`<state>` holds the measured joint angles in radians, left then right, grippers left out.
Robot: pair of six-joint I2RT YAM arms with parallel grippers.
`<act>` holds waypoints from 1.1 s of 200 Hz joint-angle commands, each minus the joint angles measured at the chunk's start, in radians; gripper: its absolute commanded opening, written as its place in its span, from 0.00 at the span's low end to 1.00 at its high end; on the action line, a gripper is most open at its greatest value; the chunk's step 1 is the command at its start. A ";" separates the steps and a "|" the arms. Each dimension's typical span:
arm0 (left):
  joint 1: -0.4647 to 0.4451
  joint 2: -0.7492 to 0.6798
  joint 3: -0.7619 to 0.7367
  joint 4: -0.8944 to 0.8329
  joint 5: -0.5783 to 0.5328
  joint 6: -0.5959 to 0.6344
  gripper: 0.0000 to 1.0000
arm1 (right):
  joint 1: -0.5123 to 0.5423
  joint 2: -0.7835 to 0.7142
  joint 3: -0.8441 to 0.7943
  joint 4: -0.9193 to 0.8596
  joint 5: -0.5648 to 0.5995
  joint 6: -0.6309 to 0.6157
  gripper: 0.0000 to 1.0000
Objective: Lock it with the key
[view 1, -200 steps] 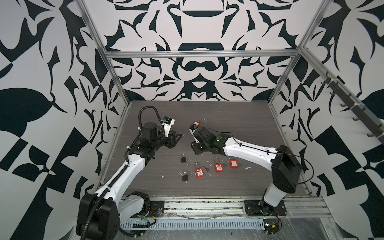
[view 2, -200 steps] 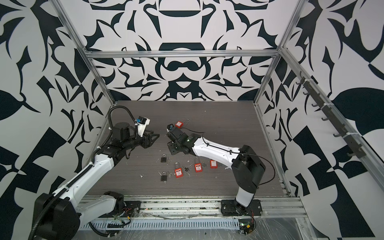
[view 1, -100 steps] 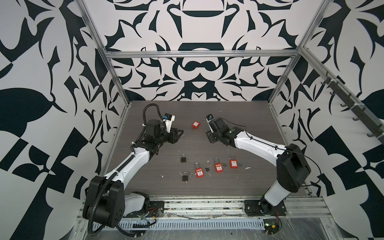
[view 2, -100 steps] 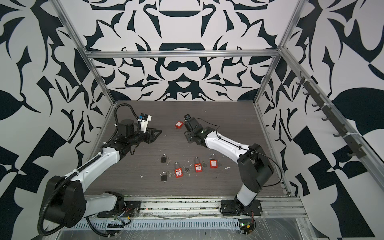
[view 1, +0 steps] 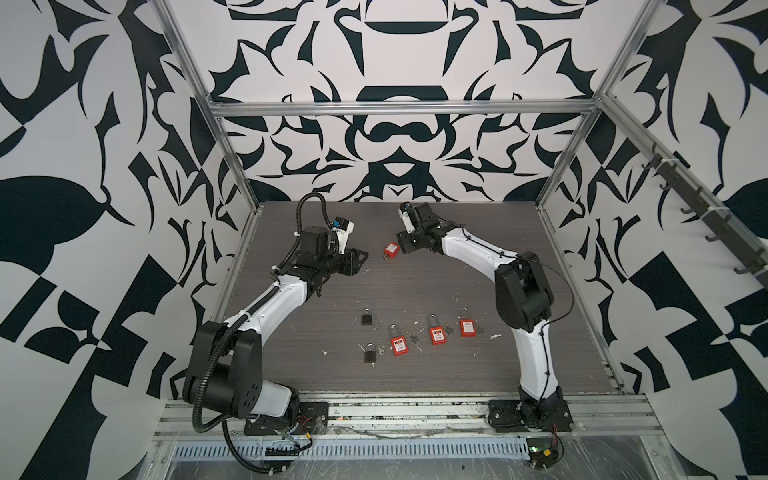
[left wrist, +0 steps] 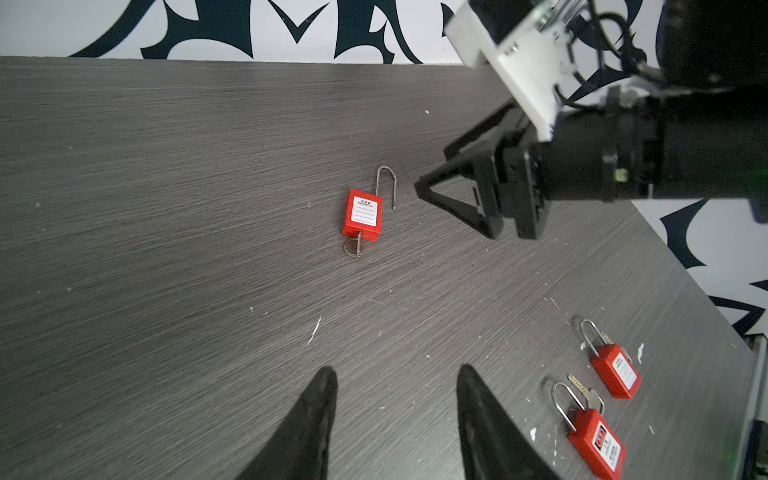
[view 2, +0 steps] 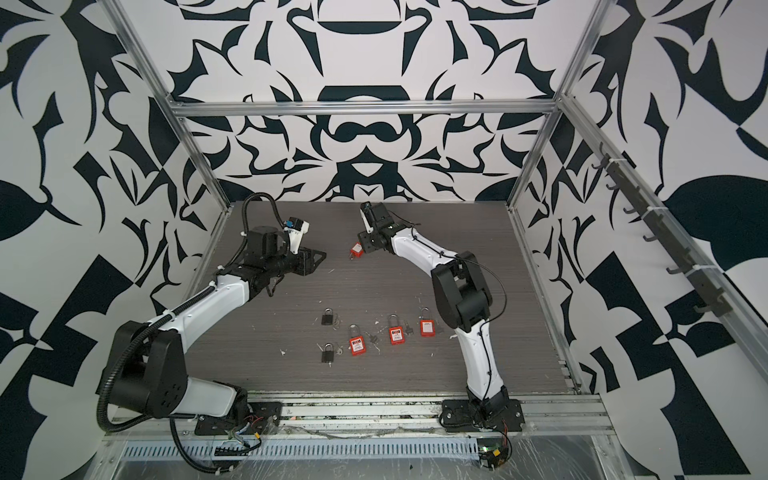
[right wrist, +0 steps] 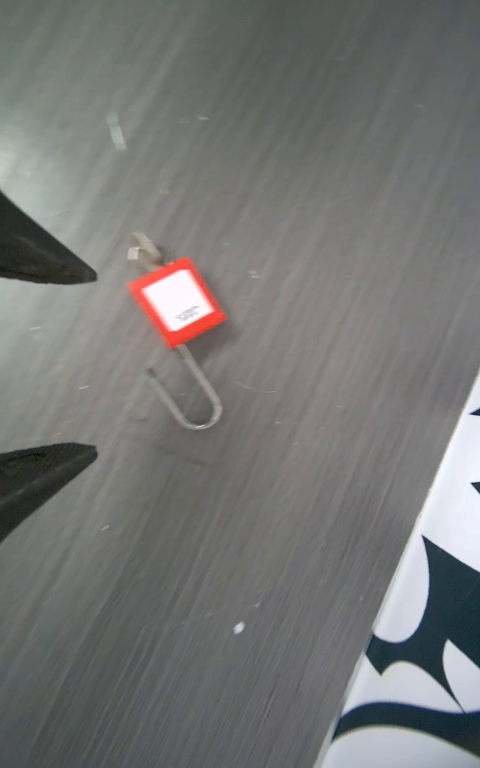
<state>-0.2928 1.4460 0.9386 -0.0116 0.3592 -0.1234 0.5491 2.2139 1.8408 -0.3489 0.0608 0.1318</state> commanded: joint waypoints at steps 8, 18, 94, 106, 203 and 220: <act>0.000 0.018 0.054 -0.107 -0.014 0.057 0.50 | -0.001 0.095 0.177 -0.048 0.002 0.180 0.63; 0.000 0.016 0.059 -0.128 -0.024 0.074 0.50 | 0.000 0.130 0.216 -0.053 0.007 0.215 0.63; 0.000 0.003 0.050 -0.191 -0.060 0.123 0.51 | 0.027 0.291 0.346 -0.059 -0.005 0.230 0.65; 0.000 0.005 0.049 -0.194 -0.057 0.123 0.51 | 0.031 0.296 0.345 -0.065 -0.009 0.226 0.65; -0.002 0.004 0.033 -0.189 -0.026 0.095 0.50 | 0.033 0.128 0.102 -0.091 -0.190 0.048 0.52; -0.002 -0.010 0.021 -0.190 -0.026 0.090 0.50 | 0.033 0.078 0.032 -0.096 -0.230 -0.021 0.51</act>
<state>-0.2928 1.4582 0.9756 -0.1841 0.3157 -0.0158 0.5774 2.3970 1.9472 -0.4229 -0.0872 0.2249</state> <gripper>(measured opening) 0.504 0.516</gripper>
